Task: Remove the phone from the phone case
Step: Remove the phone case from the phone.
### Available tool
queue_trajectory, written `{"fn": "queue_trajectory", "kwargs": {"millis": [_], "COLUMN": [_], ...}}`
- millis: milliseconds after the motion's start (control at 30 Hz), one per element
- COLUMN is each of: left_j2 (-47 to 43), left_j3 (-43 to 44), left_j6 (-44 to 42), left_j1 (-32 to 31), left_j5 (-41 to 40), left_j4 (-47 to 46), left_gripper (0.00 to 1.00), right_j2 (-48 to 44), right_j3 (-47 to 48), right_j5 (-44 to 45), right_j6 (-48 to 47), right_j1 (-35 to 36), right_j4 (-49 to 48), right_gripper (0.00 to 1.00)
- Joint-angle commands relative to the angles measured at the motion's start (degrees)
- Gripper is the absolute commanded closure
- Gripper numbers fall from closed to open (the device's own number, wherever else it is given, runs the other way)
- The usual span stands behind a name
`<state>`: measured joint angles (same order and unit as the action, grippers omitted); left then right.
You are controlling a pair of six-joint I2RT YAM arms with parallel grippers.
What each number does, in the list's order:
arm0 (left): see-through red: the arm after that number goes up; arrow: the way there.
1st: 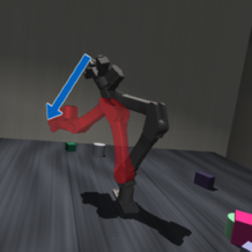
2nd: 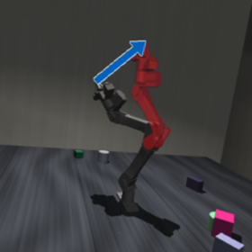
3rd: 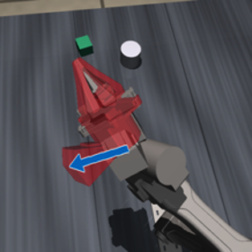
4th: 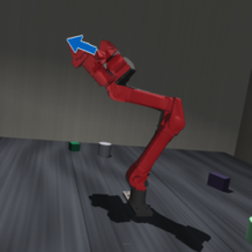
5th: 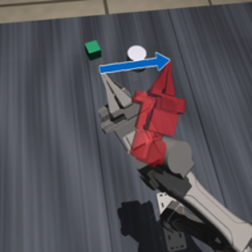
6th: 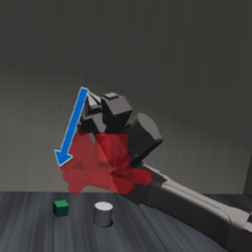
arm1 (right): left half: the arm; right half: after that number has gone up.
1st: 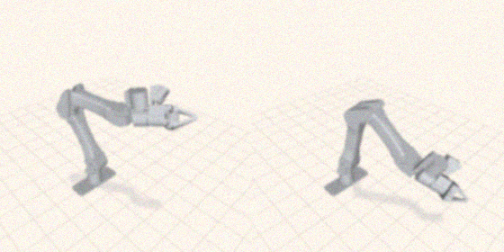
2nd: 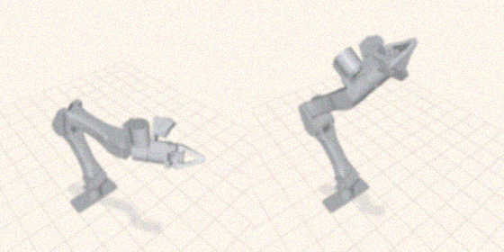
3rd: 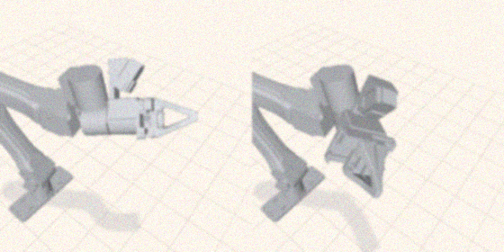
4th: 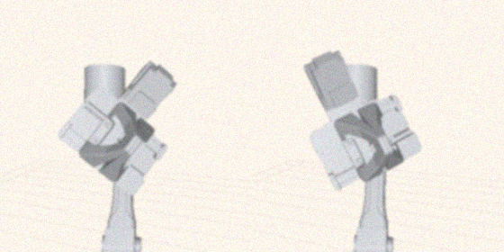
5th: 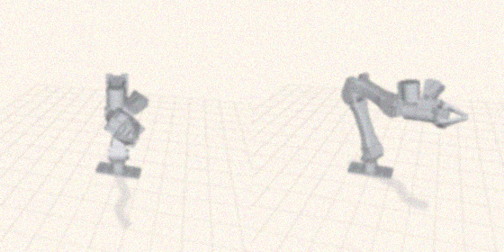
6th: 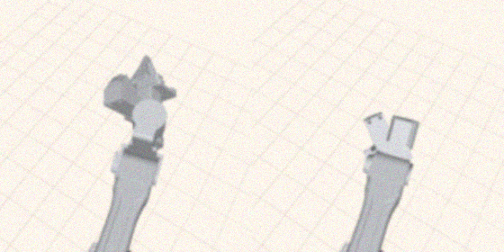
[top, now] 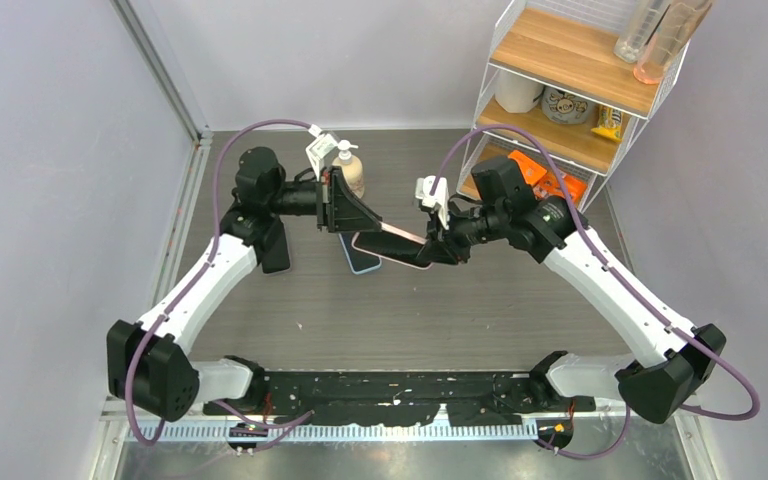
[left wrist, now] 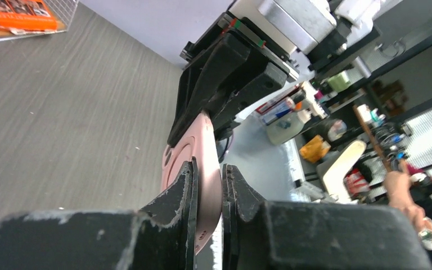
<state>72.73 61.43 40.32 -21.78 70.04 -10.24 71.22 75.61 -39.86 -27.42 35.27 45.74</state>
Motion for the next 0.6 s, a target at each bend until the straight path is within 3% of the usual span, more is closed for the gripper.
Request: {"fn": "queue_trajectory", "kwargs": {"millis": [0,567], "left_j2": [2.43,11.81], "left_j3": [-2.25,-2.87], "left_j6": [17.99,24.2], "left_j1": [-0.41,-3.21], "left_j5": [-6.3,-7.24], "left_j4": [-7.08,-5.84], "left_gripper": [1.0,1.0], "right_j2": [-2.55,-1.73], "right_j3": [5.98,11.01], "right_j5": [4.19,8.61], "right_j6": [-4.88,-10.68], "right_j1": [1.39,3.3], "right_j4": [-8.2,-3.71], "right_gripper": [0.95,0.95]}}
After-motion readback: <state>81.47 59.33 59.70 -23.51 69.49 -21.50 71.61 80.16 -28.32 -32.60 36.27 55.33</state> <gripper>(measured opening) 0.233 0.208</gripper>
